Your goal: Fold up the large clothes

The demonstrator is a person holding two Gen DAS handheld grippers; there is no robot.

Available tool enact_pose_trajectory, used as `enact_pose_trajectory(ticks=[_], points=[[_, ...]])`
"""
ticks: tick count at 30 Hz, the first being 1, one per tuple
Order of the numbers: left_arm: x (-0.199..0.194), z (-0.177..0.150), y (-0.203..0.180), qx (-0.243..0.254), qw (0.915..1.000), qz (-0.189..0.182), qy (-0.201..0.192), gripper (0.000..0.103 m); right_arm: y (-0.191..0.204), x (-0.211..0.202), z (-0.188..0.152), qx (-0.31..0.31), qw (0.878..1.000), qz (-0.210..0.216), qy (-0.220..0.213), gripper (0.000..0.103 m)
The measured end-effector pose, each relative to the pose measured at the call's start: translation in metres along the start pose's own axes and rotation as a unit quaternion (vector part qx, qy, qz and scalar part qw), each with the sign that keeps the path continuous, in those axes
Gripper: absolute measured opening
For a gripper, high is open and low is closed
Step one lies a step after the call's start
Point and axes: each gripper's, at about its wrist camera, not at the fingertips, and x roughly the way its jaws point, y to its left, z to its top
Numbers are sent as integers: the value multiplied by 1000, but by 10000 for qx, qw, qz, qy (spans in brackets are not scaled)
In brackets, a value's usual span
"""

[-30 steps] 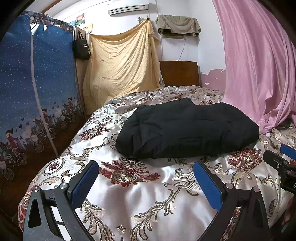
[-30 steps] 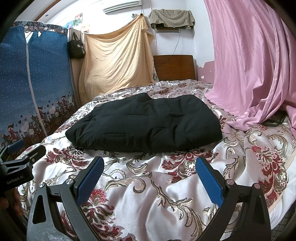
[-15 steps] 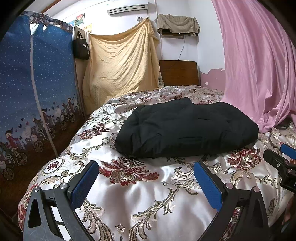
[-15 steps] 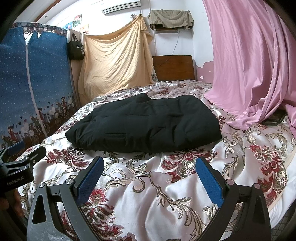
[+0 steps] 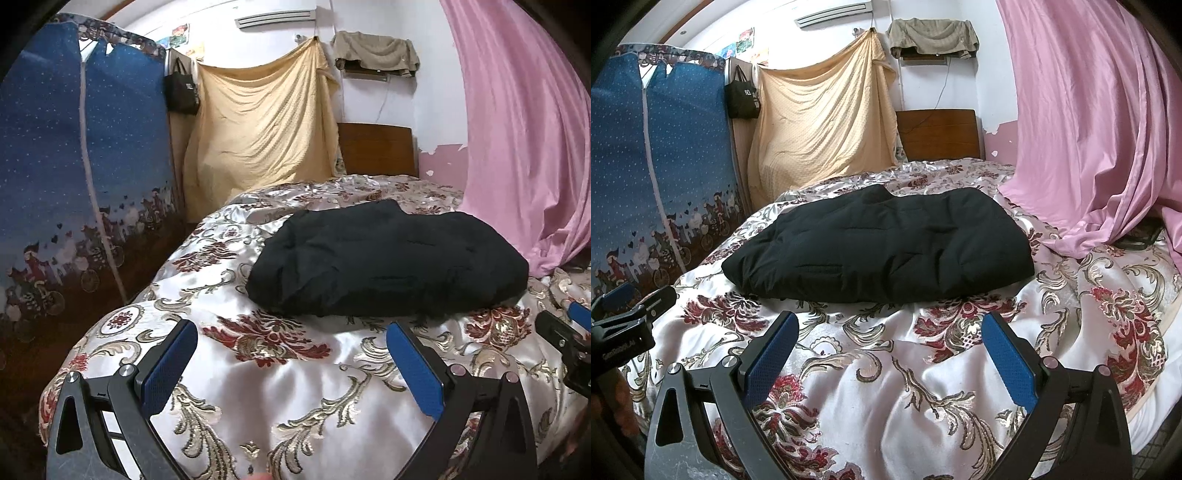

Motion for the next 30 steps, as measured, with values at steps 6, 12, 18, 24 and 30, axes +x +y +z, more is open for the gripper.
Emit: enact_pose_trajectory(ticks=[6, 12, 18, 24, 30], points=[[-2, -1, -3, 87, 9999, -82, -37, 103, 2, -1, 1, -15, 10000, 6, -6, 97], [0, -2, -3, 115, 9999, -89, -37, 103, 2, -1, 0, -11, 10000, 6, -6, 97], [-1, -3, -4, 135, 9999, -101, -24, 103, 3, 0, -1, -15, 10000, 5, 10, 97], [1, -4, -4, 160, 9998, -105, -27, 103, 4, 2, -1, -12, 10000, 1, 25, 97], [1, -6, -4, 169, 9998, -88, 2, 103, 4, 3, -2, -12, 10000, 4, 30, 97]])
